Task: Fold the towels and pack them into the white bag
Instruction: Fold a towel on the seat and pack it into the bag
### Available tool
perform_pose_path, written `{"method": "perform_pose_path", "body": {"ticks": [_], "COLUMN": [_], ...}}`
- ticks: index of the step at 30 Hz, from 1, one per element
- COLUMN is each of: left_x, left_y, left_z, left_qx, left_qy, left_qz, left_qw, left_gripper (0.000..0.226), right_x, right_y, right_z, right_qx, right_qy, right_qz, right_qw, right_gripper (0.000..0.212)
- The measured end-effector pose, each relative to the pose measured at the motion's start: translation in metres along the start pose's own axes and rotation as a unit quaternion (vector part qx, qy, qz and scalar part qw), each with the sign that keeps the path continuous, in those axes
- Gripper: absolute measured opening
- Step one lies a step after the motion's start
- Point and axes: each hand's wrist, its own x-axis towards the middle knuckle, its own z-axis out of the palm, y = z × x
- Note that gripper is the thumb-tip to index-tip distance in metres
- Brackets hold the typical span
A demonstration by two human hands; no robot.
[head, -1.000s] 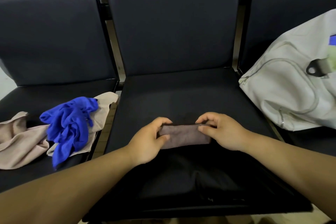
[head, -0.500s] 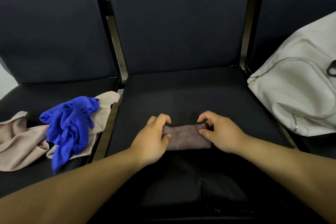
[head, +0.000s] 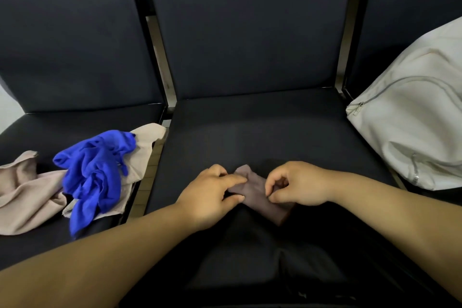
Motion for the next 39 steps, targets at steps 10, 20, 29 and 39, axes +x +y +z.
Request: {"method": "perform_pose_path", "body": {"ticks": [10, 20, 29, 39], "left_x": [-0.004, 0.003, 0.102, 0.232], "left_y": [0.017, 0.092, 0.26, 0.406], "left_z": [0.013, 0.002, -0.078, -0.092], "left_qx": [-0.035, -0.2, -0.109, -0.072], "left_qy": [-0.01, 0.052, 0.109, 0.112], "left_qz": [-0.008, 0.038, 0.205, 0.278], "left_qw": [0.999, 0.978, 0.966, 0.951], "left_gripper": [0.046, 0.04, 0.04, 0.039], "right_x": [-0.013, -0.104, -0.23, -0.303], "right_y": [-0.009, 0.015, 0.059, 0.173], "right_z": [0.012, -0.026, -0.139, -0.224], "right_qx": [0.098, 0.145, 0.153, 0.22], "right_qy": [-0.022, 0.05, 0.312, 0.534], "right_qz": [0.106, 0.025, 0.018, 0.053], "right_qw": [0.989, 0.988, 0.937, 0.815], "right_gripper": [0.028, 0.032, 0.041, 0.048]}}
